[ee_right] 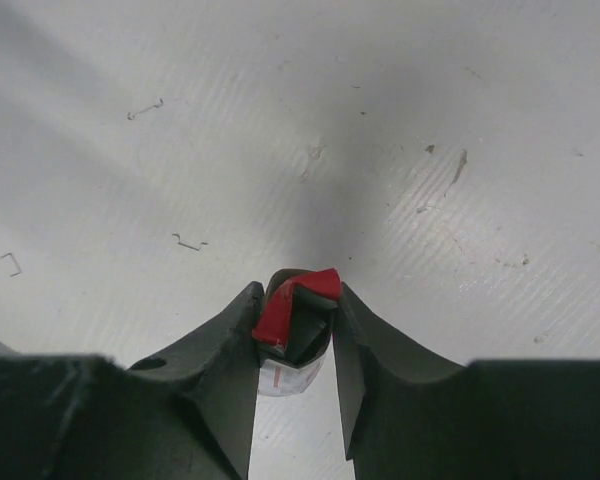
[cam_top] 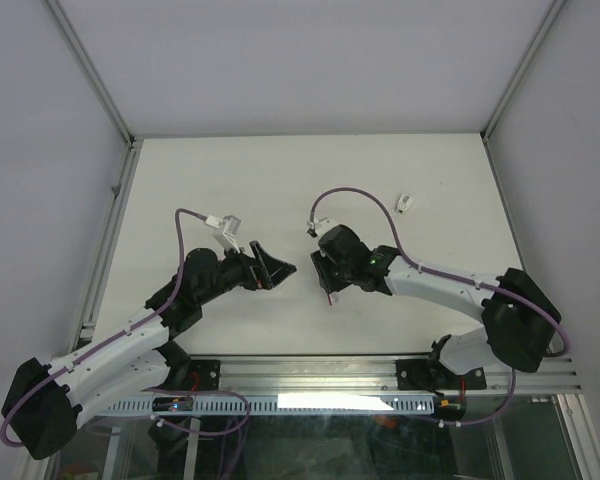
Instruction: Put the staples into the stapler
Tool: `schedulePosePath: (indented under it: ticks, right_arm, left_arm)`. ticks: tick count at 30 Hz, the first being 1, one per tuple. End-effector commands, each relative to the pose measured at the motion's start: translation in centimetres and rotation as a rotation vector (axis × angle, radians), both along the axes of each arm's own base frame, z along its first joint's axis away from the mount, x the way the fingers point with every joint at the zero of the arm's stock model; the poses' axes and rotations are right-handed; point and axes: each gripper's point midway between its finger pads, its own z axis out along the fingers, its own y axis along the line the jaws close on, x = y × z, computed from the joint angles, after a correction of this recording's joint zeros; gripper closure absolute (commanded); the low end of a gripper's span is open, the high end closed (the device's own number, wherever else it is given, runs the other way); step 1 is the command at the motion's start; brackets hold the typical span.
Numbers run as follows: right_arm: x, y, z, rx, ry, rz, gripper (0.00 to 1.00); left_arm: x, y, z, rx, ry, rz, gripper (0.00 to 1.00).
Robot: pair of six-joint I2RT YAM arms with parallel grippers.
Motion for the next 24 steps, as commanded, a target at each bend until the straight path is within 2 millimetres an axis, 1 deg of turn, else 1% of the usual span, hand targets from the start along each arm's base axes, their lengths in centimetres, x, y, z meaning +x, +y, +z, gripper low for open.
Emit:
schedulePosePath:
  ticks: [1, 3, 4, 5, 8, 9, 11, 14, 17, 20, 23, 24]
  right_arm:
    - [1.2, 0.6, 0.3, -0.138, -0.055, 0.056, 0.66]
    - [0.9, 0.8, -0.5, -0.189, -0.033, 0.081, 0.66]
    - [0.8, 1.0, -0.9, -0.203, -0.026, 0.089, 0.64]
    - [0.7, 1.3, -1.1, -0.206, -0.023, 0.096, 0.61]
    - [0.4, 1.9, -0.9, -0.182, -0.019, 0.103, 0.39]
    - [0.3, 2.1, -0.6, -0.16, -0.019, 0.1, 0.34]
    - [0.0, 2.6, 0.6, -0.102, -0.026, 0.092, 0.28]
    - [-0.3, 2.7, 2.8, 0.002, -0.044, 0.048, 0.25]
    - [-0.8, 1.9, 4.3, 0.106, -0.041, -0.046, 0.25]
    - [-1.3, 0.7, 4.2, 0.202, -0.001, -0.153, 0.25]
    - [-1.8, -0.7, 3.3, 0.273, 0.042, -0.225, 0.26]
    - [-1.9, -1.2, 2.9, 0.294, 0.054, -0.246, 0.26]
  left_arm:
    - [-0.1, 0.0, 1.3, -0.017, -0.038, -0.021, 0.03]
    - [0.0, 0.1, 1.1, -0.011, -0.034, -0.016, 0.03]
    - [0.0, 0.2, 0.9, -0.008, -0.034, -0.012, 0.03]
    - [0.1, 0.3, 0.9, -0.005, -0.033, -0.008, 0.03]
    - [0.3, 0.7, 0.7, 0.022, -0.032, 0.012, 0.03]
    - [0.4, 0.8, 0.8, 0.033, -0.035, 0.018, 0.03]
    - [0.5, 1.0, 0.7, 0.062, -0.047, 0.021, 0.02]
    - [0.7, 0.7, 0.3, 0.107, -0.066, -0.01, 0.03]
    - [1.2, -0.4, -0.2, 0.137, -0.065, -0.056, 0.06]
    - [1.8, -2.2, -0.6, 0.132, -0.071, -0.111, 0.09]
    - [2.2, -4.3, -0.5, 0.115, -0.104, -0.172, 0.11]
    - [2.4, -5.1, -1.0, 0.126, -0.11, -0.191, 0.12]
